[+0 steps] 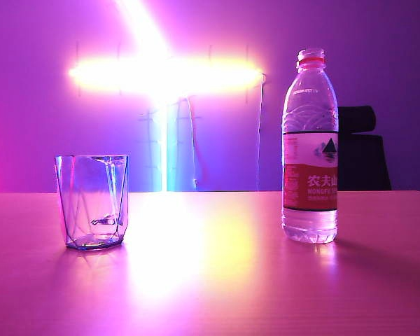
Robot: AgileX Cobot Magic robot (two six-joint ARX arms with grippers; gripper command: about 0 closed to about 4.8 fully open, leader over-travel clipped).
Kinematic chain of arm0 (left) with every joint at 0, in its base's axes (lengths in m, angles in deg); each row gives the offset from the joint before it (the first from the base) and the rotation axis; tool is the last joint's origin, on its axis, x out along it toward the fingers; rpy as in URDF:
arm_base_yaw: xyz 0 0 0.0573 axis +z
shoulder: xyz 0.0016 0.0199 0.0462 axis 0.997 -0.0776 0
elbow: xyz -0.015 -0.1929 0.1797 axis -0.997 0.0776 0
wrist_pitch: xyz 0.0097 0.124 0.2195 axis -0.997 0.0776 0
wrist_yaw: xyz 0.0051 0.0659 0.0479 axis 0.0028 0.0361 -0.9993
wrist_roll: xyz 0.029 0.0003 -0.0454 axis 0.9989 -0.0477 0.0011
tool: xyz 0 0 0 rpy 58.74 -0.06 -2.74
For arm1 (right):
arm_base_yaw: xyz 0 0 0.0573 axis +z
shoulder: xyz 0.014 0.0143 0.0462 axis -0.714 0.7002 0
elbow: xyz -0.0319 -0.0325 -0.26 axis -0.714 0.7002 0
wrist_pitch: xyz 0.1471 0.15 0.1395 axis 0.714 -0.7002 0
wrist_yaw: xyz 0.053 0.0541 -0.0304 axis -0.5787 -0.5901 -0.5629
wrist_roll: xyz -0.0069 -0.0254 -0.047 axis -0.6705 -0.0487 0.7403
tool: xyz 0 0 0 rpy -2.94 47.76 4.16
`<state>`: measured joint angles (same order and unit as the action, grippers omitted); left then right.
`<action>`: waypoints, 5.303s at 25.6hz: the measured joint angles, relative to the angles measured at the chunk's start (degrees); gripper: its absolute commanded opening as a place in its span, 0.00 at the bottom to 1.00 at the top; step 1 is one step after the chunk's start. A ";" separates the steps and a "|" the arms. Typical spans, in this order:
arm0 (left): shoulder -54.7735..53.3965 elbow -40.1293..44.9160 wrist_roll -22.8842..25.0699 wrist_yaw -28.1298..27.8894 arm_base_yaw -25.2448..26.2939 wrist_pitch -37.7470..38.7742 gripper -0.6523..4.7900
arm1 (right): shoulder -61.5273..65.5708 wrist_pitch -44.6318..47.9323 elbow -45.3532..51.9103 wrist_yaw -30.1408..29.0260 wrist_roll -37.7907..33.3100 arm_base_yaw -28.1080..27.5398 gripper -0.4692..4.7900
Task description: Pick up the mineral water bottle on the table and pour water into the mug until it's half full.
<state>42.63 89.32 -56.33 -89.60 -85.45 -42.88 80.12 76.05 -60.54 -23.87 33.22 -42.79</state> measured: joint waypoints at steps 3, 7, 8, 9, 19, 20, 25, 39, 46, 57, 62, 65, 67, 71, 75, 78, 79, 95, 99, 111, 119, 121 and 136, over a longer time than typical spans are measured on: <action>0.00 0.00 0.00 0.00 0.00 0.02 0.12 | 0.00 0.00 0.00 -0.15 -1.57 0.00 0.08; 0.00 0.00 0.00 0.00 0.00 0.02 0.12 | 0.00 0.00 0.00 -0.15 -2.78 0.00 0.08; 0.00 0.00 0.00 0.00 -0.02 0.00 0.12 | 0.00 0.00 0.00 -0.15 -2.80 0.00 0.08; 0.00 0.00 0.00 0.00 -0.07 0.02 0.12 | 0.00 0.00 0.00 -0.15 -2.80 0.00 0.08; -0.90 0.00 0.00 -2.34 -30.29 -0.11 0.12 | 0.07 0.68 -3.58 -12.83 -19.56 0.04 0.08; -1.60 0.00 0.00 -2.23 -31.74 -0.07 0.12 | 0.07 -0.59 -4.96 -13.31 -20.70 0.04 0.08; -5.95 0.00 0.00 -2.29 -34.53 0.17 0.12 | 0.42 -3.67 -12.28 -15.98 -24.92 0.04 0.09; -6.34 0.00 0.00 -2.34 -34.64 0.37 0.12 | 28.98 -0.98 -14.36 -20.83 -11.58 8.83 1.00; -6.34 0.00 0.00 -2.34 -34.64 0.37 0.12 | 52.87 24.15 -14.36 -9.64 -5.33 21.55 1.00; -6.34 0.00 0.00 -2.36 -34.64 0.37 0.12 | 77.35 52.65 -14.40 -1.62 -5.86 21.77 1.00; -6.34 0.00 0.00 -2.36 -34.64 0.37 0.12 | 86.62 64.15 -14.43 -1.16 -8.83 21.66 1.00; -6.34 0.00 0.00 -2.36 -34.64 0.37 0.12 | 91.56 70.31 -14.75 -1.05 -9.22 21.66 1.00; -6.34 0.00 0.00 -2.36 -34.64 0.37 0.12 | 96.24 75.06 -15.74 -1.05 -9.27 21.66 1.00; -6.34 0.00 0.00 -2.36 -34.64 0.37 0.12 | 101.15 78.29 -18.84 -1.07 -10.12 21.64 1.00; -6.34 0.00 0.00 -2.36 -34.64 0.37 0.12 | 101.55 78.29 -19.15 -1.09 -10.51 21.64 1.00; -6.34 0.00 0.00 -2.36 -34.64 0.37 0.12 | 101.55 78.29 -19.15 -1.09 -10.56 21.64 0.87; -6.34 0.00 0.00 -2.36 -34.64 0.37 0.12 | 101.55 78.29 -19.15 -1.09 -10.60 21.64 0.84; -0.42 0.00 0.00 -2.36 -34.64 0.59 0.12 | 101.53 78.40 -19.15 -1.20 -11.34 21.62 0.66; 0.02 0.00 0.00 -2.36 -34.64 0.61 0.12 | 100.56 77.31 -19.04 -2.36 -11.30 21.57 0.64; 0.02 0.00 0.00 -2.58 -22.34 0.59 0.12 | 88.54 61.88 -27.82 -15.23 -4.37 22.10 0.54; 0.02 0.00 0.00 -2.58 -20.87 0.59 0.12 | 88.19 31.30 -43.43 -16.59 10.47 27.76 0.54; 0.02 0.00 0.00 -2.58 -20.74 0.59 0.12 | 88.19 19.39 -49.79 -13.05 19.78 32.33 0.54; 0.02 0.00 0.00 -2.58 -20.87 0.59 0.12 | 92.26 17.46 -51.49 9.97 46.62 40.76 0.54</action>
<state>42.65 89.32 -56.33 -92.18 -106.32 -42.29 172.38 93.52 -112.04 -13.91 79.84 -2.03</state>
